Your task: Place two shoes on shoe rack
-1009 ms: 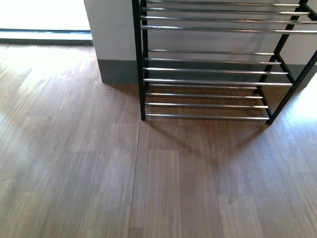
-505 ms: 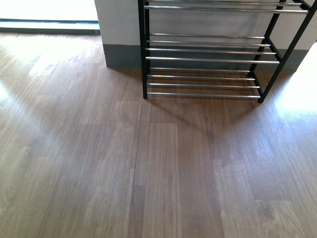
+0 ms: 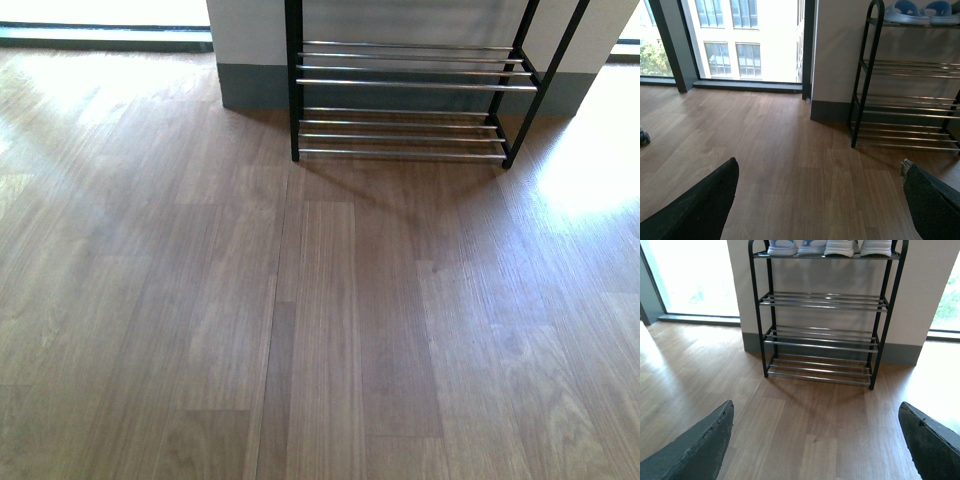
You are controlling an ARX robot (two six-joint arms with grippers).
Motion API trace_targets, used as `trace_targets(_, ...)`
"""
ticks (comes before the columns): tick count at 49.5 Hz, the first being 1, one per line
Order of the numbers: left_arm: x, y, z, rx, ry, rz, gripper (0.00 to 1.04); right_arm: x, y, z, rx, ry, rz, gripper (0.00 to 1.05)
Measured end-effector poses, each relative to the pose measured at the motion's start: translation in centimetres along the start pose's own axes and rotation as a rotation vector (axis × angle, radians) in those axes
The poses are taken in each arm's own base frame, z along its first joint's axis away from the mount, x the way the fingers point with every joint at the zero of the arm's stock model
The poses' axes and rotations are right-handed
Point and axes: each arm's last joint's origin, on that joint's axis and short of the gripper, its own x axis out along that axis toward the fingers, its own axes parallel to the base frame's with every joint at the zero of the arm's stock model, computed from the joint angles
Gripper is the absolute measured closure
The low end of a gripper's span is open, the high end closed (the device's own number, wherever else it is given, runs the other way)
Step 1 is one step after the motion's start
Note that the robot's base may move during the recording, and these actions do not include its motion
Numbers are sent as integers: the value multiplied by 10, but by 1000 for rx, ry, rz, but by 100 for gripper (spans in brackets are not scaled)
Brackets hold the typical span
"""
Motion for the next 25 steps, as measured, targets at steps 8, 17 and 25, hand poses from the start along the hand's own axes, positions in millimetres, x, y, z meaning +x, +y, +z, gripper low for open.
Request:
trace_targets(8, 0, 0, 0, 0, -1, 0, 9, 0, 0, 0, 0, 0, 0, 9)
trace_targets(17, 0, 0, 0, 0, 0, 0, 9, 0, 0, 0, 0, 0, 0, 9)
trace_targets(25, 0, 0, 0, 0, 0, 0, 9, 0, 0, 0, 0, 0, 0, 9)
